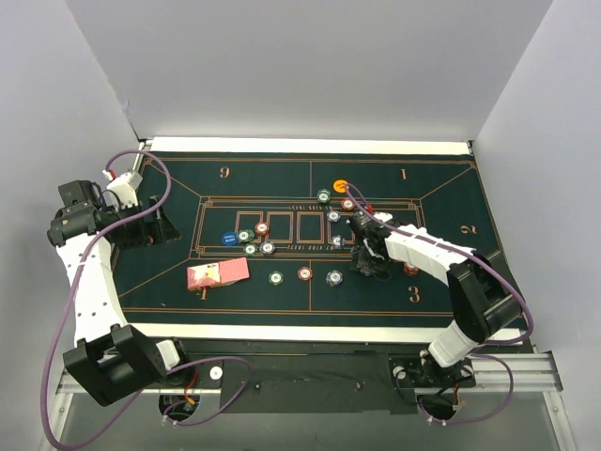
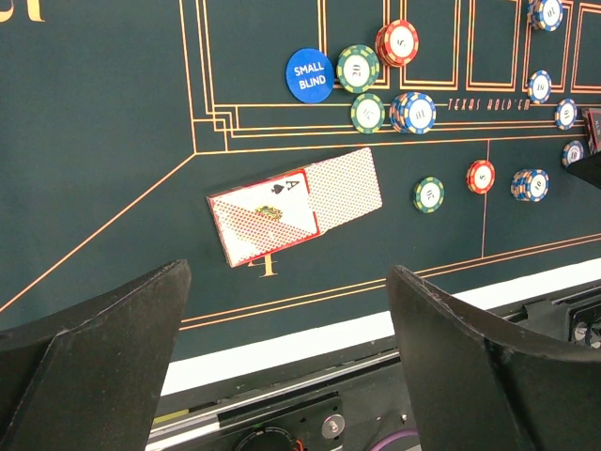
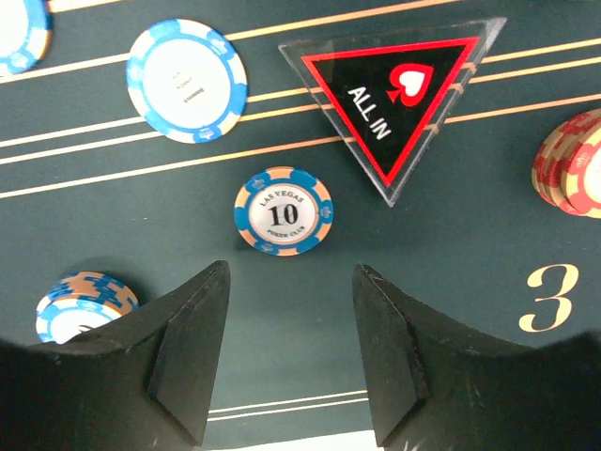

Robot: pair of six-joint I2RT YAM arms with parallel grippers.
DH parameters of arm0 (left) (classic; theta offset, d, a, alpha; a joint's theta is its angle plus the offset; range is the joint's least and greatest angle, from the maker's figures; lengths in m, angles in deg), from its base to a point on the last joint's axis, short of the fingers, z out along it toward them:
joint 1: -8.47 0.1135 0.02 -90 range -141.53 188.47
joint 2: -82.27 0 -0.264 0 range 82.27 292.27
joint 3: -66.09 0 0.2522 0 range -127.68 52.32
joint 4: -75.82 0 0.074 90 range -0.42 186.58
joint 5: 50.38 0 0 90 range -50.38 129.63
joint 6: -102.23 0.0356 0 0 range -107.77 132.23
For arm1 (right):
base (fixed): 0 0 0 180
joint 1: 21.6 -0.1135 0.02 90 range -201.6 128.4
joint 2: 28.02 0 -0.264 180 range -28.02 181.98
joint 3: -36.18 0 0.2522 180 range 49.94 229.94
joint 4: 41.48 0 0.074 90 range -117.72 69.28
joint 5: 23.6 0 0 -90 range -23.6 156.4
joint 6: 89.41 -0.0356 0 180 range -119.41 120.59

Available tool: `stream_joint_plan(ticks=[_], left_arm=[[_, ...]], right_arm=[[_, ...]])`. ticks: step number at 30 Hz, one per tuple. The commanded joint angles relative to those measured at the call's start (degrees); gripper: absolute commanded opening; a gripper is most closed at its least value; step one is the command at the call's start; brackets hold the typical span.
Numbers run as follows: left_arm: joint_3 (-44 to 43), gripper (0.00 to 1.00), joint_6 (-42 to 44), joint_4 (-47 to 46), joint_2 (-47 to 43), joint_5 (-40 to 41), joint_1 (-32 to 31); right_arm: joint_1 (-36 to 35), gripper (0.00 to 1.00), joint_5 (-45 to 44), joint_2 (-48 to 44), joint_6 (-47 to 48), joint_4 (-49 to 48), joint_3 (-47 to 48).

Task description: Distribute texas hold em gaming equipment

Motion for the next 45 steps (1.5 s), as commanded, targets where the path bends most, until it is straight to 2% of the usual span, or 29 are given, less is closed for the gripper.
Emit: stream_joint_plan(ticks=[1, 9, 19, 30, 45], left_arm=[[-1.95, 0.97, 0.58, 0.09, -1.4, -0.83, 0.41], [-2.65, 0.97, 0.84, 0.27, -0.96, -0.04, 0.41], [-2.3, 0.97, 1.1, -0.08, -0.61, -0.04, 0.41], [-1.95, 0.97, 1.1, -0.35, -0.78, 0.14, 0.41], [-2.47, 0.97, 0.93, -0.87, 0.36, 0.66, 0.41]], right_arm=[[-0.84, 0.49, -1.62, -0.34, -1.38, -2.03, -0.37], [-0.4, 0.4, -2.15, 4.84, -1.2, -3.09, -0.02], [-0.22, 0.41, -3.29, 3.0, -2.17, -2.65, -2.83], [-1.63, 0.36, -4.08, 3.61, -2.26, -1.77, -2.74], [0.57, 0.33, -1.1, 18.81, 2.75, -2.39, 13.77]])
